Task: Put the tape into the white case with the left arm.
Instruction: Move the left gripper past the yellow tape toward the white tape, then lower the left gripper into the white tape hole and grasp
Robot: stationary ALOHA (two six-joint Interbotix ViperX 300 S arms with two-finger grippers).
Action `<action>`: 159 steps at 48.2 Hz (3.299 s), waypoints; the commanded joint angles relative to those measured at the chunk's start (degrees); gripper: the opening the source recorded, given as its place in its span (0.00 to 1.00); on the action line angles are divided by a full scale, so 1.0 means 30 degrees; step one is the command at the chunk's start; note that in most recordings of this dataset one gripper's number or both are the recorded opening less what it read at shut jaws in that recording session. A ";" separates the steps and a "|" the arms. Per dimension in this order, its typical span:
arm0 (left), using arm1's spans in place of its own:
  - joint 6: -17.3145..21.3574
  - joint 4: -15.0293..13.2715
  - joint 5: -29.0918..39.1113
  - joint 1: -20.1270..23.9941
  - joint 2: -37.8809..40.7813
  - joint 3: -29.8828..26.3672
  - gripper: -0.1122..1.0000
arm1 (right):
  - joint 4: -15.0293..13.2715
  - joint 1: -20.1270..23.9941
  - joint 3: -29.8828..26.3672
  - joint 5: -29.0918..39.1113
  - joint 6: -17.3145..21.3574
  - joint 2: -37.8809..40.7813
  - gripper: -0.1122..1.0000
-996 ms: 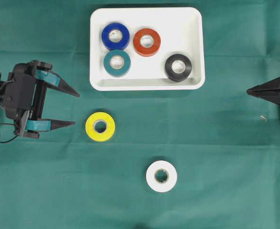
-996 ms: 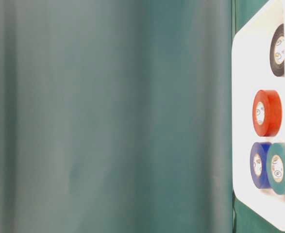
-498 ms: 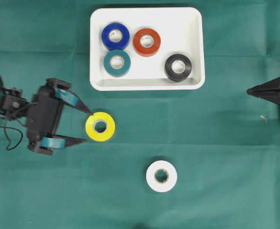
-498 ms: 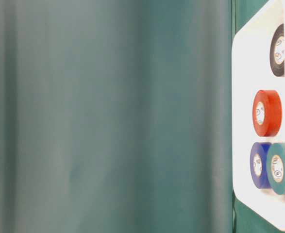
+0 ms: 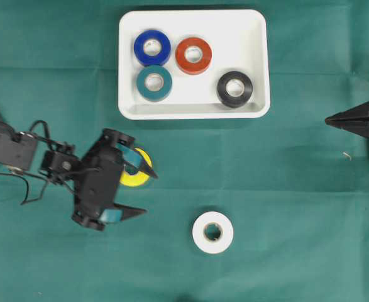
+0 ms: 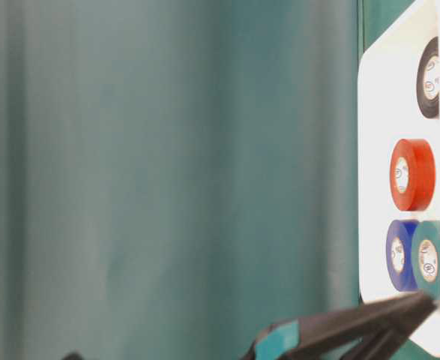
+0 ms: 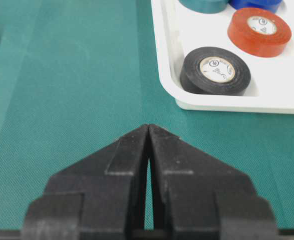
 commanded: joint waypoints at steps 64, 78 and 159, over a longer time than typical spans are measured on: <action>-0.0088 0.0029 0.0674 -0.2080 0.7939 -0.8379 0.85 | -0.0059 -0.0029 -0.0205 -0.0234 0.0000 0.0117 0.02; -0.0146 0.0000 0.1201 -0.2021 0.9141 -0.9229 0.85 | -0.0059 -0.0029 -0.0205 -0.0234 0.0029 0.0117 0.02; 0.0703 0.0117 0.6885 -0.1611 0.5215 -0.9463 0.35 | -0.0059 -0.0029 -0.0205 -0.0205 0.0029 0.0117 0.02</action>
